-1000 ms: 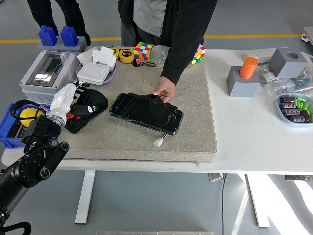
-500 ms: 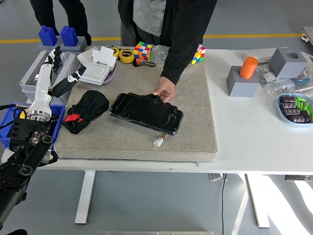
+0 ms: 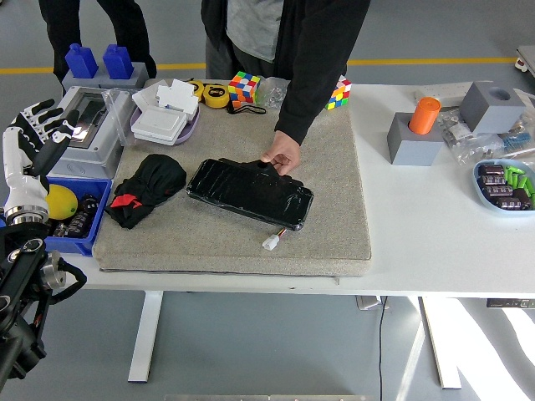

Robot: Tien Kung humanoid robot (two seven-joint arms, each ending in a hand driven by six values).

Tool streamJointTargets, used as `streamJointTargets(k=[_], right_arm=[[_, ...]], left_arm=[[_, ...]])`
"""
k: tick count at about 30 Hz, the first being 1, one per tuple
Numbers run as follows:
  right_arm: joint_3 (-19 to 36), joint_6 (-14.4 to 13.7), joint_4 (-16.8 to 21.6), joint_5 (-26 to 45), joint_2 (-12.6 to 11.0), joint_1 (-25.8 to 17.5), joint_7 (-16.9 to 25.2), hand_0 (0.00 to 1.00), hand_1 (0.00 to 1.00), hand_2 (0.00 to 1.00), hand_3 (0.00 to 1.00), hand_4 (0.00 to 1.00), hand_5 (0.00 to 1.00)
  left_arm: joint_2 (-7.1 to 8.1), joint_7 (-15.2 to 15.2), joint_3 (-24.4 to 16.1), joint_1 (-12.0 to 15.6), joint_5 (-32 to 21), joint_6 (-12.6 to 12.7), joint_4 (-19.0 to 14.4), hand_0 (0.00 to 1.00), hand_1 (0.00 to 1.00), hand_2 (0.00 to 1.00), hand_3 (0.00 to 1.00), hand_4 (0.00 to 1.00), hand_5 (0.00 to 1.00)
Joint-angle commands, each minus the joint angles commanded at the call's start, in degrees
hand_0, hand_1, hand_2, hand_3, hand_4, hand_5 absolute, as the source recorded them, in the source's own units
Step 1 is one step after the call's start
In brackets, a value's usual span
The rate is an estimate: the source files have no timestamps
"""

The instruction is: Pick the rag up,wipe the panel,place it on the desk

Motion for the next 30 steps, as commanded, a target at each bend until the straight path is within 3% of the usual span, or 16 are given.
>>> streamJointTargets(k=[3, 30], right_arm=[[0.4, 0.0, -0.3, -0.3, 0.0, -0.1, 0.0, 0.59, 0.599, 0.523, 0.525, 0.874, 0.345], [1.7, 0.0, -1.0, -1.3, 0.2, -0.3, -0.3, 0.59, 0.6, 0.524, 0.524, 0.87, 0.349]], left_arm=[[-0.04, 0.4, -0.3, 0.3, 0.1, -0.2, -0.3, 0.57, 0.599, 0.634, 0.633, 0.894, 0.314], [-0.82, 2.6, -2.6, 1.1, 2.2, -1.1, -3.6, 0.566, 0.596, 0.635, 0.635, 0.885, 0.31]])
